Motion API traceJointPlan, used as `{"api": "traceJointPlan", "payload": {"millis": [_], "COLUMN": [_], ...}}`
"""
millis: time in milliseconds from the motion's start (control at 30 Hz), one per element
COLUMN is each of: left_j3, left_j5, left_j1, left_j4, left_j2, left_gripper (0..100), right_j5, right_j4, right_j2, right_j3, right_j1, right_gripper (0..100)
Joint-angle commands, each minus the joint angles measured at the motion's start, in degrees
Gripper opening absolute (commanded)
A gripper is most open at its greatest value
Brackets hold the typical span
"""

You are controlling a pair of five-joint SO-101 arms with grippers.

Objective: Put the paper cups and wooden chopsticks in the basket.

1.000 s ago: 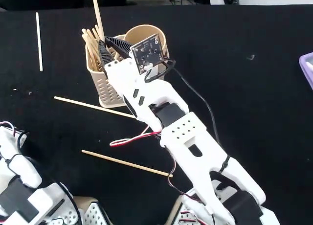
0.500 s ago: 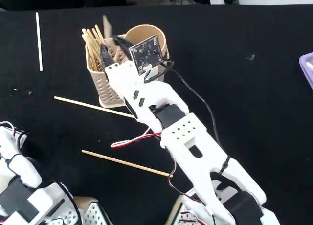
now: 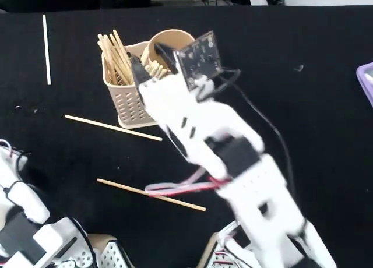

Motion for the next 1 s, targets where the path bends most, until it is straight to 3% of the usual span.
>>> {"api": "traceJointPlan", "payload": {"millis": [0,100,200,367,567,800,967], "left_j3": [-15.5,-24.5,-33.8,-58.2,-98.9,-143.3,-141.3], "left_j5": [-5.8,-10.5,-12.7,-12.7,-13.0,-13.1,-18.6], "left_j1": [0.5,1.6,5.2,13.0,20.3,23.5,24.8], "left_j4": [14.9,22.6,27.3,34.0,41.4,41.0,30.5], "left_j2": [-0.3,-0.2,1.6,14.9,46.2,80.3,87.9], "left_gripper": [20,20,20,20,20,20,20], "right_j5": [5.2,7.6,9.8,13.3,13.0,13.0,13.4], "right_j4": [21.4,33.0,37.3,33.2,21.9,18.1,18.1], "right_j2": [-7.5,-12.3,-17.1,-26.4,-38.1,-47.4,-49.7], "right_j3": [-4.4,-2.4,3.9,22.6,47.0,58.6,61.1], "right_j1": [0.6,0.6,0.6,-2.3,-9.1,-9.3,-9.3], "right_gripper": [15.5,15.5,15.5,15.5,15.5,15.5,15.5]}}
